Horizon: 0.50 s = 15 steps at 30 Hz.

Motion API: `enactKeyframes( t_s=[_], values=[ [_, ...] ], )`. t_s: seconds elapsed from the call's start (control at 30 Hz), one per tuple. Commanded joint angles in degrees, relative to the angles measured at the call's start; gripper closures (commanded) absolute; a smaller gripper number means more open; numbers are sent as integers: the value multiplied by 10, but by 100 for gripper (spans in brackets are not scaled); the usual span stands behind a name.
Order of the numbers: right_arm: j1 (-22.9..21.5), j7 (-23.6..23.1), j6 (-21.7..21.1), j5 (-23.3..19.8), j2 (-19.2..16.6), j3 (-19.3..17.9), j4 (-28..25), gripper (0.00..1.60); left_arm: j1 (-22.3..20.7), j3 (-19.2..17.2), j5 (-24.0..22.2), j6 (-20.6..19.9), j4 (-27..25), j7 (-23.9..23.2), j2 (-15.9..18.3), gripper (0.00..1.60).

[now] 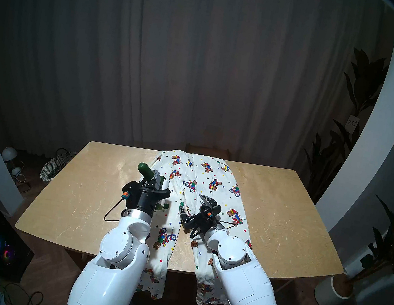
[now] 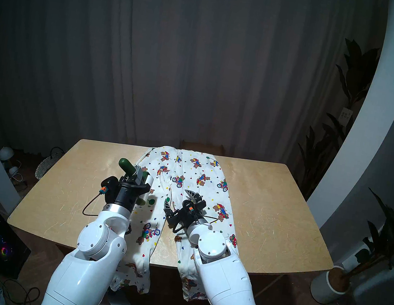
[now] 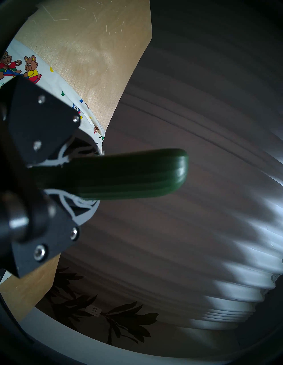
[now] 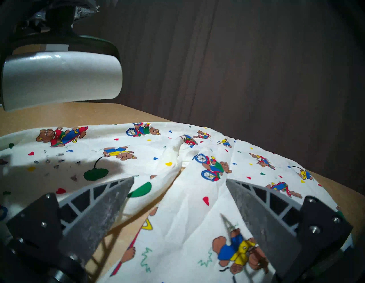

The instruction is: Remove lint and debris from pants with a lint roller

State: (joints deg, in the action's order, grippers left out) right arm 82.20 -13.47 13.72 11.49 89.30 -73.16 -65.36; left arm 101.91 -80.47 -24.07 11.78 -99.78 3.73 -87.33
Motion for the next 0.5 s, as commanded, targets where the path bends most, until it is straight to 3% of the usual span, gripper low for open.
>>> enactKeyframes(
  t_s=[0.0,0.17,0.47],
  values=[
    [-47,22,14,20,17,9,33,0,-17,3,8,7,7,-10,6,160],
    [-55,25,14,28,13,12,41,0,-27,9,24,-15,17,4,7,160],
    [-34,-25,-52,23,-15,13,-26,0,-30,17,26,-53,8,13,11,160]
  ],
)
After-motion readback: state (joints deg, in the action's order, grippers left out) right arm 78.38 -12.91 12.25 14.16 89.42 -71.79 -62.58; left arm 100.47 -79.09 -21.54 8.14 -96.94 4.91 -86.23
